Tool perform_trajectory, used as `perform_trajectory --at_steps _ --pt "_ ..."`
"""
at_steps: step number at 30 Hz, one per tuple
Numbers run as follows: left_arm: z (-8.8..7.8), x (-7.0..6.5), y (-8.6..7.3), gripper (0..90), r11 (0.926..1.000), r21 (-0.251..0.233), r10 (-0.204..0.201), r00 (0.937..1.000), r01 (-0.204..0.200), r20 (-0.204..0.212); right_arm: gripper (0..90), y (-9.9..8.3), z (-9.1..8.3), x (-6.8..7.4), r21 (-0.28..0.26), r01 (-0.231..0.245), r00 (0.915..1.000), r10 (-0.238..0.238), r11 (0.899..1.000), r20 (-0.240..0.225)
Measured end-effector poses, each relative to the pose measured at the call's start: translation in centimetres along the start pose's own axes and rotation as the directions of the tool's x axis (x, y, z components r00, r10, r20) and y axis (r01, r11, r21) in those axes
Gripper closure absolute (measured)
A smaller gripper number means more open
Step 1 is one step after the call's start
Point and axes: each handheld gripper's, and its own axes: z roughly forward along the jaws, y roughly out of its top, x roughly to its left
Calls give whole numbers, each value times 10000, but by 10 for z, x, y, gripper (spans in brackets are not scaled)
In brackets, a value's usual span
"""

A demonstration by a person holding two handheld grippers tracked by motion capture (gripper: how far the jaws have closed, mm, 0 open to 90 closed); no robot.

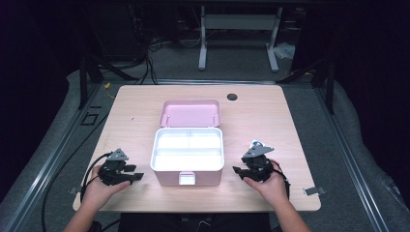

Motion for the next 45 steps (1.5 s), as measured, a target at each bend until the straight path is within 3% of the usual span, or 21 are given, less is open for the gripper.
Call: perform_trajectory --at_steps 5,8,12,16,19,24,30,38,45 --pt "0 -3 2 482 9998 193 75 9999 -77 86 500 -1 -2 0 147 -97 9999 99 9998 -129" --pt "-8 -2 8 500 9998 -58 -175 9985 179 511 506 1 -2 -1 228 -201 9991 209 9995 -360" --pt "-13 0 12 505 9994 -193 -293 9981 304 543 506 4 -5 0 298 7 9992 5 9996 -392" --pt "-17 2 16 505 9969 -179 -750 9942 766 771 493 9 -8 -2 409 -85 9984 108 9991 -549" --pt "-20 1 20 498 9968 -187 -757 9931 777 899 490 14 -11 -3 402 -150 9982 174 9991 -578" --pt "-27 0 33 489 9989 -94 -455 9963 463 726 490 32 -23 -5 353 -405 9961 431 9986 -774" --pt "-33 -3 45 501 9996 138 -237 9979 229 610 490 47 -30 -2 636 -289 9959 342 9976 -836" --pt "-48 -9 68 521 10000 8 -2 9960 2 895 491 66 -40 0 664 -152 9963 208 9977 -836" --pt "-51 -11 80 523 9999 -26 133 9961 -131 876 491 80 -47 1 555 -43 9967 88 9985 -806"
